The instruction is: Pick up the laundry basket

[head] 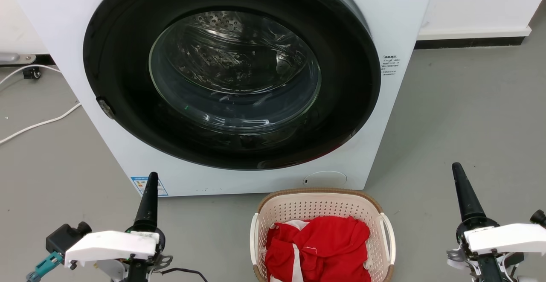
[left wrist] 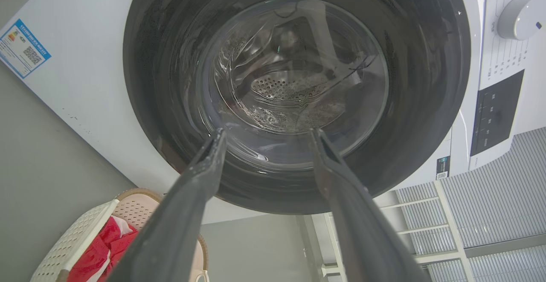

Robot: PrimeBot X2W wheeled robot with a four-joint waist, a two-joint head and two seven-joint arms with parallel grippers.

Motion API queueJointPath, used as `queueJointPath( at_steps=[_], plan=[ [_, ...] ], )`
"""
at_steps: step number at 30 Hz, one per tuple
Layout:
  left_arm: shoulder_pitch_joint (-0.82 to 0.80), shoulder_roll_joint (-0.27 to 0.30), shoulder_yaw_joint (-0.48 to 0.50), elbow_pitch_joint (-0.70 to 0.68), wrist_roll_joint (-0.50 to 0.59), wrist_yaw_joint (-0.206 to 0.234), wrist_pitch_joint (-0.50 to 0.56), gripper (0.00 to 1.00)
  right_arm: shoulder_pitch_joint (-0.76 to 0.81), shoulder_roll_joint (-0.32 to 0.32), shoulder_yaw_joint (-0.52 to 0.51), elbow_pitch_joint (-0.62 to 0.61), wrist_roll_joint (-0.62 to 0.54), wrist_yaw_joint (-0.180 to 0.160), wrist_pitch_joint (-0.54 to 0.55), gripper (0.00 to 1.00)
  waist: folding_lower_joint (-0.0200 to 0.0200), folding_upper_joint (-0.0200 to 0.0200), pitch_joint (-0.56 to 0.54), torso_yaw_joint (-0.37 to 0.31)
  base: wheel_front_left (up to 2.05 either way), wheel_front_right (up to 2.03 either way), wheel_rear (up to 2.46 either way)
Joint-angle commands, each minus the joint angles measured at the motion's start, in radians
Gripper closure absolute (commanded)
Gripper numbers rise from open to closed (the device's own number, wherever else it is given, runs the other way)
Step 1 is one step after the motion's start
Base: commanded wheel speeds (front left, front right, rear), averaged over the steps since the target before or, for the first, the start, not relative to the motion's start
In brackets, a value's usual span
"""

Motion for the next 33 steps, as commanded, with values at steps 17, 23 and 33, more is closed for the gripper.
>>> queueJointPath(
  at_steps=[17, 23, 33],
  plan=[
    [0.001, 0.004, -0.056, -0.051, 0.340, 0.030, -0.071, 0.00, 0.029, -0.004, 0.022, -0.090, -0.376, 0.000, -0.071, 0.00, 0.0000, -0.0001, 0.005, 0.003, 0.00, 0.00, 0.00],
    [0.007, 0.005, -0.067, -0.051, 0.425, 0.028, -0.091, 0.00, 0.043, -0.005, 0.027, -0.096, -0.498, 0.000, -0.091, 0.00, 0.0000, -0.0001, 0.005, 0.004, 0.00, 0.00, 0.00],
    [0.016, 0.005, -0.083, -0.047, 0.558, 0.033, -0.121, 0.00, 0.059, -0.005, 0.021, -0.116, -0.658, 0.000, -0.123, 0.00, 0.0000, -0.0001, 0.003, 0.004, 0.00, 0.00, 0.00]
  ],
)
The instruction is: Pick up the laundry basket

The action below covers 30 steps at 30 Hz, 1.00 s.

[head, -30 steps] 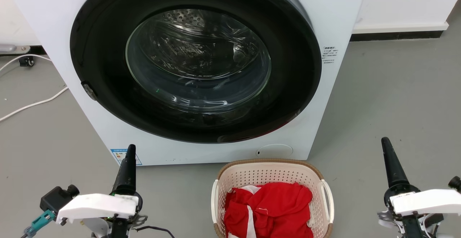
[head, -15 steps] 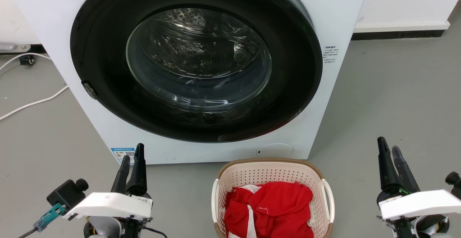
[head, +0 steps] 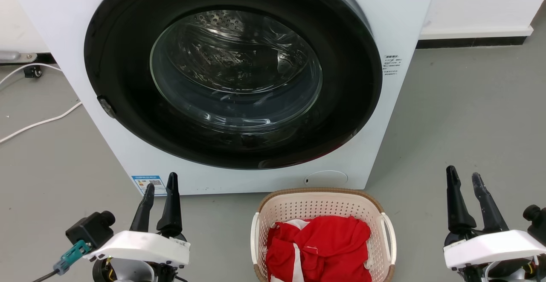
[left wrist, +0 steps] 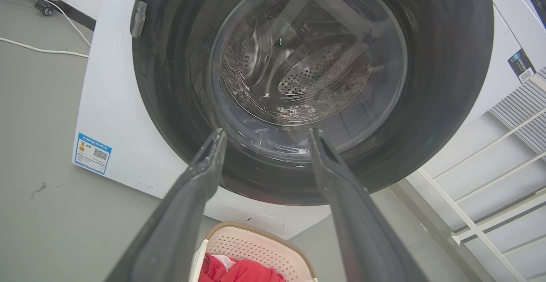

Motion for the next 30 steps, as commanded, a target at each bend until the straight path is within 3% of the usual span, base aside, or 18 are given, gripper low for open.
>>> queueJointPath(
  at_steps=[1, 30],
  plan=[
    [-0.001, 0.004, -0.004, -0.012, 0.037, 0.002, -0.011, 0.00, 0.004, -0.005, 0.003, -0.025, -0.042, 0.000, -0.013, 0.00, 0.0000, 0.0000, 0.000, 0.000, 0.00, 0.00, 0.00],
    [0.023, 0.004, -0.029, -0.004, 0.332, 0.007, -0.082, 0.00, 0.045, -0.006, 0.000, -0.070, -0.329, 0.000, -0.084, 0.00, 0.0000, 0.0000, 0.003, -0.001, 0.00, 0.00, 0.00]
  ],
)
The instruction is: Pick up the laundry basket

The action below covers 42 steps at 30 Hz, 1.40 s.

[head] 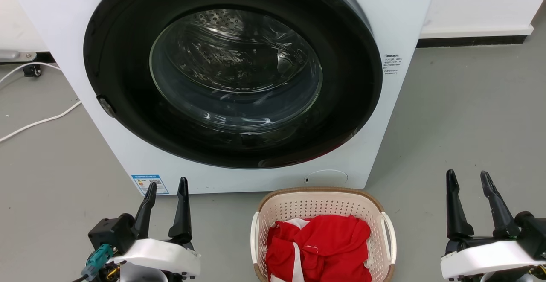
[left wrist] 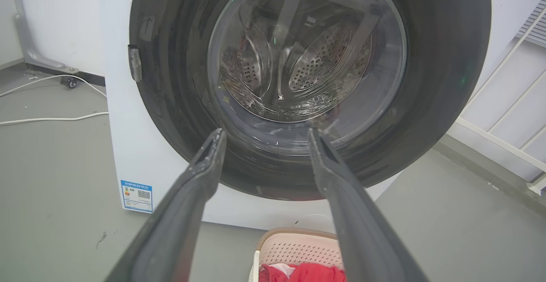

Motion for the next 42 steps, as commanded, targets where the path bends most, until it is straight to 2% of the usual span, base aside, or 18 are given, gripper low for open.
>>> queueJointPath(
  at_steps=[1, 25, 38, 42],
  plan=[
    [0.004, 0.003, -0.003, -0.004, 0.020, 0.006, -0.009, 0.00, 0.005, -0.005, 0.002, -0.014, -0.027, 0.000, -0.009, 0.00, 0.0000, 0.0000, 0.001, 0.000, 0.00, 0.00, 0.00],
    [0.018, 0.004, -0.016, 0.003, 0.218, 0.019, -0.058, 0.00, 0.030, -0.006, -0.003, -0.031, -0.207, 0.000, -0.058, 0.00, 0.0000, 0.0000, 0.006, 0.006, 0.00, 0.00, 0.00],
    [0.026, 0.004, -0.021, 0.009, 0.305, 0.026, -0.081, 0.00, 0.043, -0.006, -0.003, -0.031, -0.272, 0.000, -0.081, 0.00, -0.0001, 0.0000, 0.007, 0.008, 0.00, 0.00, 0.00],
    [0.024, 0.004, -0.019, 0.014, 0.306, 0.030, -0.081, 0.00, 0.040, -0.006, -0.003, -0.024, -0.258, 0.000, -0.081, 0.00, -0.0001, 0.0000, 0.007, 0.009, 0.00, 0.00, 0.00]
  ],
)
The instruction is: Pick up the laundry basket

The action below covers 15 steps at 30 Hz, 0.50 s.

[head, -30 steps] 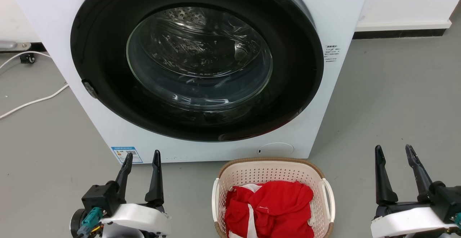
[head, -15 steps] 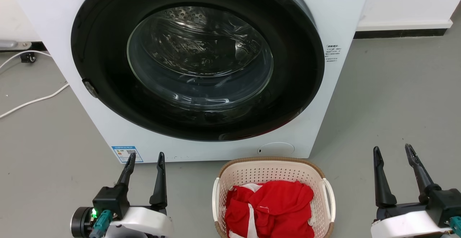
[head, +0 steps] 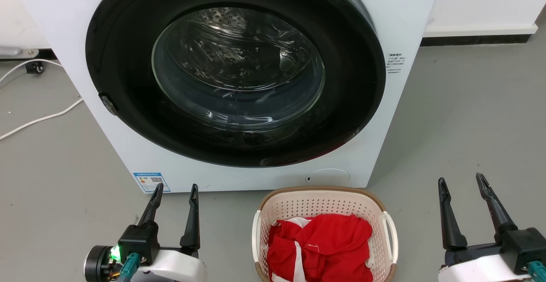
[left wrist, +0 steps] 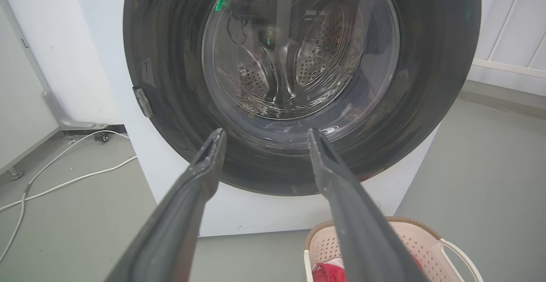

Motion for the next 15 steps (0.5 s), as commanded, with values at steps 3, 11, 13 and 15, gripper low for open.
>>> queueJointPath(
  at_steps=[3, 11, 13, 15],
  plan=[
    [0.006, 0.003, 0.003, 0.006, 0.002, 0.005, -0.003, 0.00, 0.006, -0.005, -0.001, 0.006, 0.016, -0.001, -0.002, 0.00, 0.0000, 0.0000, -0.001, 0.001, 0.00, 0.00, 0.00],
    [0.010, 0.003, 0.003, 0.013, 0.004, 0.014, -0.003, 0.00, 0.010, -0.005, 0.002, 0.011, 0.021, -0.001, -0.002, 0.00, 0.0000, 0.0000, -0.004, 0.001, 0.00, 0.00, 0.00],
    [0.011, 0.003, 0.004, 0.014, 0.004, 0.015, -0.003, 0.00, 0.010, -0.005, 0.004, 0.011, 0.021, -0.001, -0.002, 0.00, 0.0000, 0.0000, -0.005, 0.001, 0.00, 0.00, 0.00],
    [0.012, 0.003, 0.005, 0.016, 0.005, 0.014, -0.003, 0.00, 0.010, -0.005, 0.005, 0.010, 0.020, -0.001, -0.002, 0.00, 0.0000, 0.0000, -0.004, 0.000, 0.00, 0.00, 0.00]
  ],
)
